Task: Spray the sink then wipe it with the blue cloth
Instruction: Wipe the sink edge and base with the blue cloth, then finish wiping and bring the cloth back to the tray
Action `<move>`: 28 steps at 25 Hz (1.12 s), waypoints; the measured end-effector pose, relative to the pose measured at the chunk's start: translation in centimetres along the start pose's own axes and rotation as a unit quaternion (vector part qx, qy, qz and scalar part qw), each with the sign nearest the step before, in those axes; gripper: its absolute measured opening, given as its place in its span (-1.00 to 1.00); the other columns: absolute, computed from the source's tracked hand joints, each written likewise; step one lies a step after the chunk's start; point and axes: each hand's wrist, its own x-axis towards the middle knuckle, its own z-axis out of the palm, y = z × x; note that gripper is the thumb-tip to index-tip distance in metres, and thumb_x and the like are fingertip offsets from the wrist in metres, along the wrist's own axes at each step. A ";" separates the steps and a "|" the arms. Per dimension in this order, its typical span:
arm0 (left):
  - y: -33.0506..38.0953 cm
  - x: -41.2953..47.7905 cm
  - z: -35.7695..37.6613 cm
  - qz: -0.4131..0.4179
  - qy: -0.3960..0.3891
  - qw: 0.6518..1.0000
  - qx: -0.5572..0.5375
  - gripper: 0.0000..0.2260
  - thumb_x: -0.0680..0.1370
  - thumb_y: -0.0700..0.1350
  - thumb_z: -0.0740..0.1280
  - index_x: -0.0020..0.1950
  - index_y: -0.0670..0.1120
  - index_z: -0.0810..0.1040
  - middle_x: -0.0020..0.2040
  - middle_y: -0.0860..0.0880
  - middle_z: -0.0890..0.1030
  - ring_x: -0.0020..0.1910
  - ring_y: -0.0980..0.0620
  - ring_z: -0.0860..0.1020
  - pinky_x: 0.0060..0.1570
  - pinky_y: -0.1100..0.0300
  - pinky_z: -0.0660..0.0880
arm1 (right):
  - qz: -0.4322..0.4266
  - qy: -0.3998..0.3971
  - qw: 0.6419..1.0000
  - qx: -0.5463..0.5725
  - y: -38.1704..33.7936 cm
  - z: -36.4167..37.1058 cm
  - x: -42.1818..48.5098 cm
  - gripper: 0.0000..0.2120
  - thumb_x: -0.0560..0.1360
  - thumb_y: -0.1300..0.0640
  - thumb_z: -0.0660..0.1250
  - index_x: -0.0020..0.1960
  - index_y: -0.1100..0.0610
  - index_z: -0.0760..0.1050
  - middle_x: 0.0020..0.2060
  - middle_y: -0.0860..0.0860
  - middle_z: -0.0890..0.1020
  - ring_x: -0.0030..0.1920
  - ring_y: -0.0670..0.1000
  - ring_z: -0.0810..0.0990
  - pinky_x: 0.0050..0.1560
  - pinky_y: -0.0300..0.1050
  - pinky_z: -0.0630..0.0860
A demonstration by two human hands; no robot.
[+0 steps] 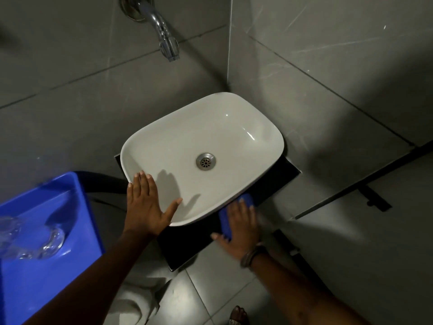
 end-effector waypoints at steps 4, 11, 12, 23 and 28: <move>-0.6 -0.2 0.2 -0.005 -0.013 1.000 -0.009 0.08 0.41 0.54 -0.17 0.56 -0.34 0.07 0.58 -0.37 0.08 0.59 -0.28 0.03 0.57 -0.17 -0.06 | -0.121 -0.047 0.990 0.054 -9.5 5.4 -5.7 -0.04 0.33 -0.42 0.17 0.54 0.10 0.03 0.54 0.05 0.20 0.57 0.11 0.03 0.55 0.18 -0.06; -0.4 -1.3 -1.4 0.015 -0.070 0.993 -0.094 0.00 0.46 0.45 -0.04 0.58 -0.28 -0.18 0.61 -0.28 -0.18 0.61 -0.16 -0.23 0.57 -0.07 -0.25 | -0.144 -0.111 0.978 -0.103 -14.5 5.0 -6.8 -0.22 0.35 0.07 0.36 0.50 0.18 0.17 0.52 0.13 0.25 0.53 0.18 0.18 0.52 0.20 0.09; -0.9 -2.8 -1.8 0.029 -0.058 0.989 -0.133 -0.05 0.49 0.42 -0.04 0.59 -0.26 -0.19 0.62 -0.23 -0.21 0.60 -0.12 -0.26 0.57 -0.03 -0.28 | -0.159 -0.113 0.977 -0.087 -14.6 4.7 -6.8 -0.26 0.39 0.16 0.31 0.52 0.18 0.12 0.54 0.12 0.18 0.55 0.16 0.10 0.55 0.17 -0.05; -14.1 -17.6 -5.4 -0.213 -0.194 0.644 -0.709 -0.75 0.57 0.01 0.35 0.11 -0.12 0.67 0.11 -0.14 0.69 0.04 0.00 0.67 -0.01 0.21 0.60 | 0.181 -0.259 0.522 0.792 -25.5 -5.0 -6.1 -0.48 0.33 0.13 0.19 0.20 0.38 0.52 0.07 0.25 0.66 0.17 0.20 0.61 0.27 0.07 0.51; -22.5 -20.9 -4.7 -0.310 -0.091 0.623 -0.713 -0.72 0.56 -0.17 0.39 0.20 -0.31 0.61 0.13 -0.25 0.68 -0.02 -0.09 0.68 -0.09 0.15 0.64 | 0.158 -0.329 0.672 0.645 -34.3 1.1 -4.5 -0.74 0.53 0.19 0.27 0.16 0.31 0.54 0.02 0.23 0.66 -0.04 0.14 0.67 0.13 0.07 0.56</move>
